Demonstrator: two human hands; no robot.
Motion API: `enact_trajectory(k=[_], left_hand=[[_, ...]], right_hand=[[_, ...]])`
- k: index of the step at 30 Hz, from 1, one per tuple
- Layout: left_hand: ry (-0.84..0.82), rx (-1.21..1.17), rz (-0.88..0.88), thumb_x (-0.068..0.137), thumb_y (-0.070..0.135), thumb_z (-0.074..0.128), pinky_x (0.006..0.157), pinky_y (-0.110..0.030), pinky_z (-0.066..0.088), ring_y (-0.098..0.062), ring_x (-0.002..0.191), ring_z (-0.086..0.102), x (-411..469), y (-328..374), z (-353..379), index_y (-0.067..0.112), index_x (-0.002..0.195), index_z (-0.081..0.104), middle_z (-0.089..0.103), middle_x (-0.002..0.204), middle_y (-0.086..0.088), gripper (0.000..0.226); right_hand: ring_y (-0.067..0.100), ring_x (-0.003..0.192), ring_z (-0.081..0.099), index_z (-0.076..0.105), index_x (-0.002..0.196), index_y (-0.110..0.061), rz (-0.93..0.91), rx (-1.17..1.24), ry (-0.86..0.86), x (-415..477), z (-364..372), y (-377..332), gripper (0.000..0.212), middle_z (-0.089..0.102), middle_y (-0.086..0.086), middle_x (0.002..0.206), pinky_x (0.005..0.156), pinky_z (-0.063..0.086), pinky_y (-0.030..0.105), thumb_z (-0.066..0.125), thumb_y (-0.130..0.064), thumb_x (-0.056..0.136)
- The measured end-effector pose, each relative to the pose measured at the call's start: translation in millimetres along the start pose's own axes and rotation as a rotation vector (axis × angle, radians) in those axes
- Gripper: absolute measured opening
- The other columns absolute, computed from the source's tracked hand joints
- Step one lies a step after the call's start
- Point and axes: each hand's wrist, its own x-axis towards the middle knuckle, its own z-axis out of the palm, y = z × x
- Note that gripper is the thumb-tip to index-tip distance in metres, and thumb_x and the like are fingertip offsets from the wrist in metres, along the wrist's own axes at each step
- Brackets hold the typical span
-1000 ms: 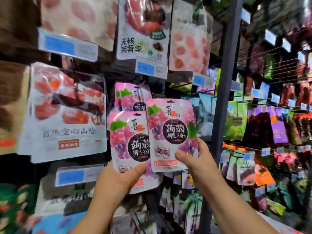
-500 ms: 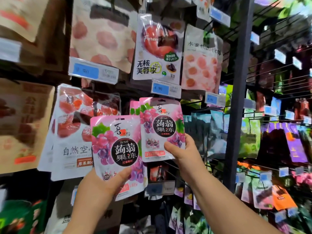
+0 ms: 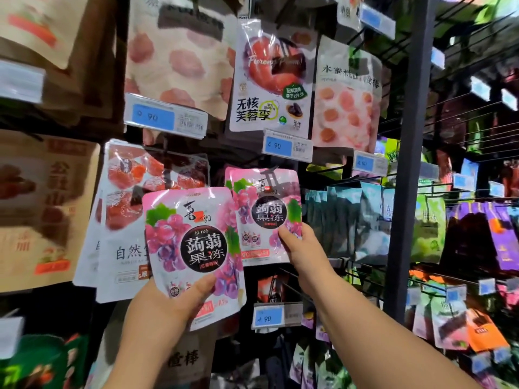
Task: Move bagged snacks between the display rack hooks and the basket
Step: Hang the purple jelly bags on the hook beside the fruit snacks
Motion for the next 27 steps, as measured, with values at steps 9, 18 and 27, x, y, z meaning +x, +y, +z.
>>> enact_trajectory(k=[9, 18, 27], left_hand=[[-0.085, -0.037, 0.103, 0.065, 0.059, 0.068, 0.061, -0.017, 0.042, -0.002, 0.079, 0.063, 15, 24, 14, 0.033, 0.097, 0.066, 0.072, 0.085, 0.013, 0.041], [-0.185, -0.028, 0.166, 0.081, 0.042, 0.073, 0.055, -0.003, 0.04, 0.012, 0.072, 0.061, 31, 42, 51, 0.038, 0.091, 0.064, 0.071, 0.081, 0.019, 0.014], [-0.224, 0.079, 0.158, 0.053, 0.087, 0.049, 0.085, -0.041, 0.054, -0.016, 0.093, 0.067, 51, 53, 88, 0.025, 0.111, 0.063, 0.072, 0.101, 0.005, 0.086]], right_hand=[[0.02, 0.12, 0.052, 0.052, 0.129, -0.032, -0.011, -0.293, 0.015, -6, -3, -5, 0.038, 0.056, 0.001, 0.133, 0.105, 0.042, 0.043, 0.049, -0.05, 0.096], [0.019, 0.109, 0.057, 0.061, 0.096, -0.036, -0.325, -0.373, 0.143, -24, -14, -21, 0.029, 0.065, -0.007, 0.104, 0.094, 0.046, 0.042, 0.047, -0.059, 0.087], [0.017, 0.097, 0.069, 0.057, 0.103, -0.038, -0.222, -0.142, 0.005, -19, -23, -29, 0.023, 0.071, -0.006, 0.102, 0.09, 0.055, 0.048, 0.065, -0.046, 0.083]])
